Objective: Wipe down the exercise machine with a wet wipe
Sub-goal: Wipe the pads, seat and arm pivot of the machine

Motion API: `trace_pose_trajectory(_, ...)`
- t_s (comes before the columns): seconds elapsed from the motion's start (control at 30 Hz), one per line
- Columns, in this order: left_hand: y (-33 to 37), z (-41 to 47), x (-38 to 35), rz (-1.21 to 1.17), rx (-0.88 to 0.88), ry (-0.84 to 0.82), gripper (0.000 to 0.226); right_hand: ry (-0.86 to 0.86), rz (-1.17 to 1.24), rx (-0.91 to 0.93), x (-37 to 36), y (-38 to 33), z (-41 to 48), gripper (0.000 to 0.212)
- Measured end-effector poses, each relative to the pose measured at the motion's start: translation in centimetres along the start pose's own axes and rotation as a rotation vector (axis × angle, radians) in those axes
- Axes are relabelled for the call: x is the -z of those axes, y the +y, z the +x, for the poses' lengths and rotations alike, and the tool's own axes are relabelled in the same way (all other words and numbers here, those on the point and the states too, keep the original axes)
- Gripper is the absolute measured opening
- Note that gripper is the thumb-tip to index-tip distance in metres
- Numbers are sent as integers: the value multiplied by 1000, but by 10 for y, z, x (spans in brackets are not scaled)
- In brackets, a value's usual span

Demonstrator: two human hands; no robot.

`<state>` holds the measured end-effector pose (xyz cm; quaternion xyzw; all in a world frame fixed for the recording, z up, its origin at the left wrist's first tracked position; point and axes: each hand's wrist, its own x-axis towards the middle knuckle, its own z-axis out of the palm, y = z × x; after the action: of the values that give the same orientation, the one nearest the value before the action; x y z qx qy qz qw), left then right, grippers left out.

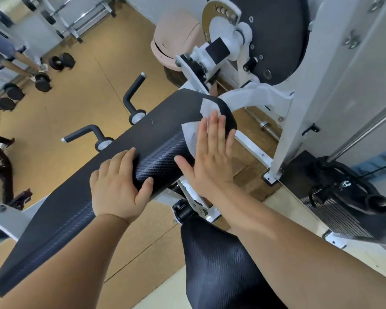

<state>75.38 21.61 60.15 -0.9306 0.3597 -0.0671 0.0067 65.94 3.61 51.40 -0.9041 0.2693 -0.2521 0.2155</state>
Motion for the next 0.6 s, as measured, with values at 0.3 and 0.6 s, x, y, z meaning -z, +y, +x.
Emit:
trace_pose_trajectory(0.3, -3, -3, 2, -78, -45, 31, 70, -49, 415, -456, -7, -73, -19, 100)
trace_pose_trajectory(0.6, -11, -5, 4, -267, -133, 30, 69, 129, 629, -614, -2, -44, 19, 101)
